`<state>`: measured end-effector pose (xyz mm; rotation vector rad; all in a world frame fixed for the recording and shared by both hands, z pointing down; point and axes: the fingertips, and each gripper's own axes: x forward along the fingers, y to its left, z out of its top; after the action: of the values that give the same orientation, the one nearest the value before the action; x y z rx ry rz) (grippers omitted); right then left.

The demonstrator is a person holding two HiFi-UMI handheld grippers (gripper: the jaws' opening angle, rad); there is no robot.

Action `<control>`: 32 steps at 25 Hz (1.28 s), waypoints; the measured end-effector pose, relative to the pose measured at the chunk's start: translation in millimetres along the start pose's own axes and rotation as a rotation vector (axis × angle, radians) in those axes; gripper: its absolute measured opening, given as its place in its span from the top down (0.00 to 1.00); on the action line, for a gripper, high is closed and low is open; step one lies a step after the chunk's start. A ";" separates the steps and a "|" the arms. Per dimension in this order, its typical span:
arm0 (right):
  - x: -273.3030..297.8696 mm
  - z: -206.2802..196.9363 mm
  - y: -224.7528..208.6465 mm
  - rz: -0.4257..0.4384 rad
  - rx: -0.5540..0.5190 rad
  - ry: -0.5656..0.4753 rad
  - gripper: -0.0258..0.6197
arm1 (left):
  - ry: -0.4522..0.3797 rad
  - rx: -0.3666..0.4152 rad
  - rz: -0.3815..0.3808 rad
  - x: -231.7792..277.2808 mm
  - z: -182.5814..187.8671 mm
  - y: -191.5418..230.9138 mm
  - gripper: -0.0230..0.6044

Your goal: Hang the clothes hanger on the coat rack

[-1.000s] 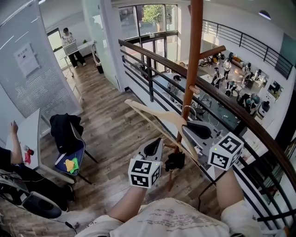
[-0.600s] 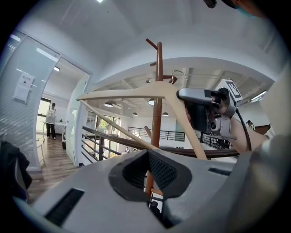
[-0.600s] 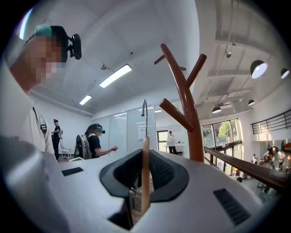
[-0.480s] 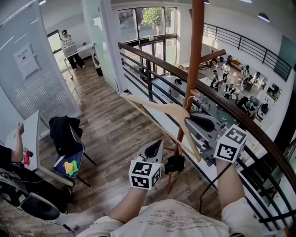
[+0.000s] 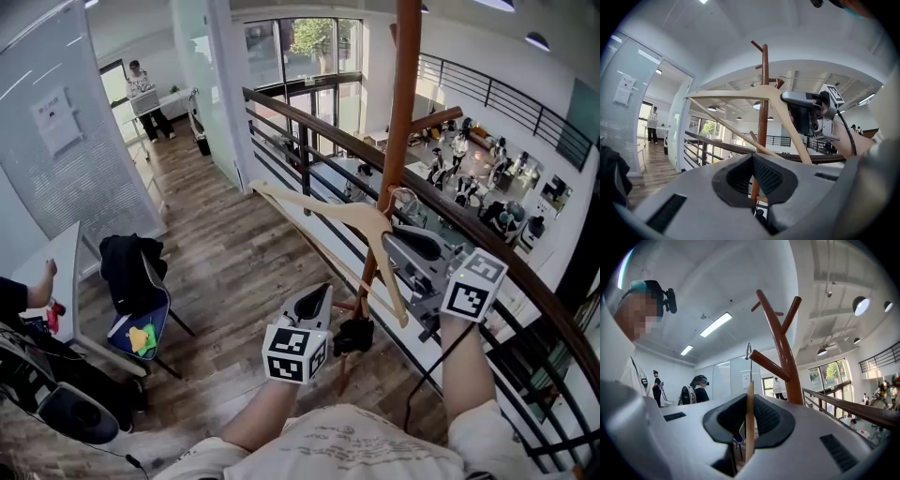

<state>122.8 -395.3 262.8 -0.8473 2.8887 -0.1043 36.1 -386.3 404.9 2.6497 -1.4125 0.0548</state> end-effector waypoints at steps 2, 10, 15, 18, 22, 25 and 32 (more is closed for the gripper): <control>-0.9 -1.4 -3.2 0.005 0.016 -0.005 0.89 | 0.003 0.001 0.001 0.0 -2.7 0.7 0.96; 0.8 -8.1 -8.1 0.026 0.058 -0.009 0.89 | 0.018 -0.002 0.007 0.7 -7.4 1.8 0.96; 5.1 -11.7 -15.4 0.038 0.092 -0.001 0.89 | 0.025 0.003 0.010 0.5 -6.2 1.4 0.96; 6.5 -17.1 -19.9 0.039 0.117 0.000 0.89 | 0.029 0.003 0.011 -1.1 -8.4 1.5 0.96; 9.4 -22.4 -25.3 0.035 0.127 0.013 0.89 | 0.036 0.004 0.018 -2.1 -12.2 4.4 0.96; 11.7 -24.3 -31.9 0.023 0.129 0.027 0.89 | 0.044 0.003 0.020 -1.2 -14.3 4.8 0.96; 9.7 -34.3 -51.2 -0.003 0.172 0.029 0.89 | 0.046 0.001 0.023 1.4 -16.7 7.0 0.96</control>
<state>137.1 -442.5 301.0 -0.8256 2.8527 -0.3624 31.7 -388.9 422.2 2.6159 -1.4292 0.1187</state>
